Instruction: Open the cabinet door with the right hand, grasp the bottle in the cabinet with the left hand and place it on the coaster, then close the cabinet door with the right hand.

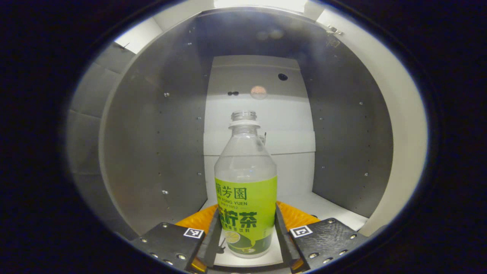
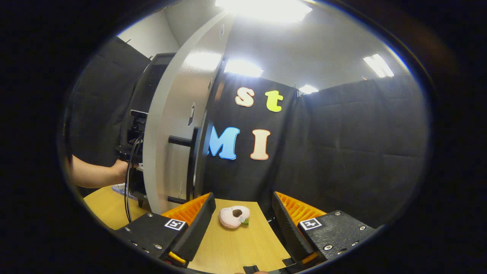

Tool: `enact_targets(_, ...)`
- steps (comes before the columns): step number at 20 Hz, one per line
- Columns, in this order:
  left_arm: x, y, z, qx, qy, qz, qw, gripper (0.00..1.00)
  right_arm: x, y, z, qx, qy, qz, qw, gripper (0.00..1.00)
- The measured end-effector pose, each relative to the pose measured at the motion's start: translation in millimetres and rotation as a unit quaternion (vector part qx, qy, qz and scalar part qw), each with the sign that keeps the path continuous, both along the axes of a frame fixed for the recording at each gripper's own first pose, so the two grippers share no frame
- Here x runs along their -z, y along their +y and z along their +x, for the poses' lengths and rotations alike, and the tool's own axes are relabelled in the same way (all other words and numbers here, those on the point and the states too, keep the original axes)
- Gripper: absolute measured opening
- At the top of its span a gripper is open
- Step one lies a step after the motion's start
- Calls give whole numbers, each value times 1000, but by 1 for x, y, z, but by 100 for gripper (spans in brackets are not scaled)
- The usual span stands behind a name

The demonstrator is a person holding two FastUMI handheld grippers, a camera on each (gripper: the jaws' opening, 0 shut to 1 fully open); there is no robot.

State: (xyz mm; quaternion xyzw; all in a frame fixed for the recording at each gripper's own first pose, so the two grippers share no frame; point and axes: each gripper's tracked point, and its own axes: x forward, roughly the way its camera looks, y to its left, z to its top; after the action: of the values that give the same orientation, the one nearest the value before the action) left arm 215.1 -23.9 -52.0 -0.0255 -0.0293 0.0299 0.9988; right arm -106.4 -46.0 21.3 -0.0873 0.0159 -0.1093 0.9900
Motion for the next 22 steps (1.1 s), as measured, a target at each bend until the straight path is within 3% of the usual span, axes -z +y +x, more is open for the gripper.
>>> enact_targets(1,-5,-1,-4,-3,-4,0,1000,63,-1,-5,-1,-4,-6,3,1000,93)
enact_targets(10,-52,5,-86,-70,-21,23,997,69,22,-46,13,-90,0,22,996,93)
enact_targets(13,-52,10,-123,-94,-17,39,995,63,48,-40,15,-140,26,36,989,93)
enact_targets(16,-37,21,-161,-128,0,40,991,71,61,-38,15,-173,41,50,983,93)
enact_targets(18,-33,25,-183,-147,-5,44,988,72,67,-45,21,-168,41,47,984,93)
enact_targets(22,-14,36,-227,-180,-13,61,982,73,78,-59,38,-113,44,38,992,93)
